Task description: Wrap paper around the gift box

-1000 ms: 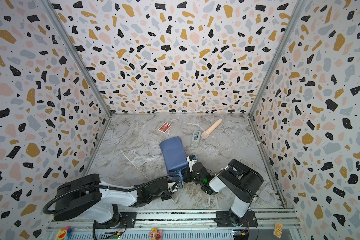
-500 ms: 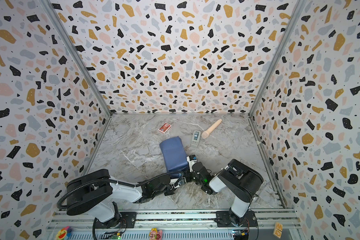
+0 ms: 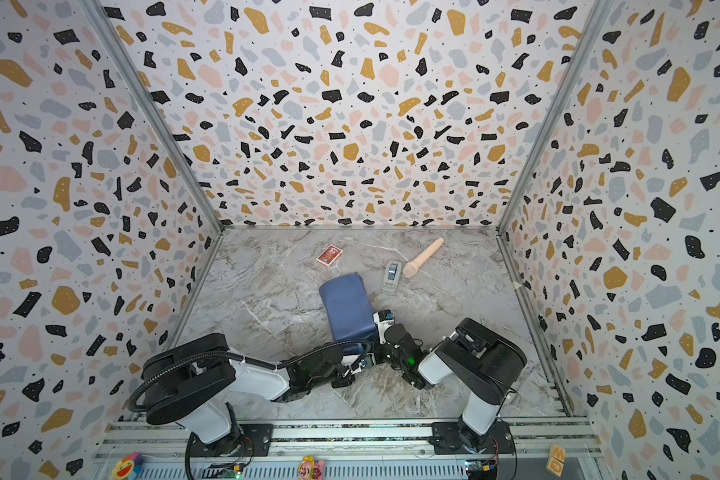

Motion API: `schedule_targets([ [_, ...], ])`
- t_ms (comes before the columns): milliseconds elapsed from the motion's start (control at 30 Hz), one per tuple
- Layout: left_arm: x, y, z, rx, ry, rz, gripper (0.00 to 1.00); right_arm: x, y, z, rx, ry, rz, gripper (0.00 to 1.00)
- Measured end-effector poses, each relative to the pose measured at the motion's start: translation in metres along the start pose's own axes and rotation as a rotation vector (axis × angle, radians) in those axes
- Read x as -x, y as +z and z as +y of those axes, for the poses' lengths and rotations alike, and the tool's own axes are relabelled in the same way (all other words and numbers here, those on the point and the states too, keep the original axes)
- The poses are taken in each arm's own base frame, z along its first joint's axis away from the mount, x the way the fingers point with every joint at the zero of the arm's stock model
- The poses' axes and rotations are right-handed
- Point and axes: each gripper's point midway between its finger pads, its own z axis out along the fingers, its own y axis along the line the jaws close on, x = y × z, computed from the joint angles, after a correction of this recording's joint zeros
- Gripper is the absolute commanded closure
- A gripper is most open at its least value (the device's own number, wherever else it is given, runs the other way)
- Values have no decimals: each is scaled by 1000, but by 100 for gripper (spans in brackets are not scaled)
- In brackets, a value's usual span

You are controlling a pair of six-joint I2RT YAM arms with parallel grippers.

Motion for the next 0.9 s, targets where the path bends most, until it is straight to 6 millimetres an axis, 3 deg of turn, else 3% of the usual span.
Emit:
schedule_targets([
  [133, 0, 0, -1, -8, -3, -1, 100, 0, 0, 0, 0, 0, 0, 94],
  [600, -1, -3, 0, -50, -49, -18, 100, 3, -4, -1, -10, 6, 41, 91],
  [900, -3, -4, 1, -74, -94, -32, 100, 20, -19, 17, 45, 7, 20, 89],
])
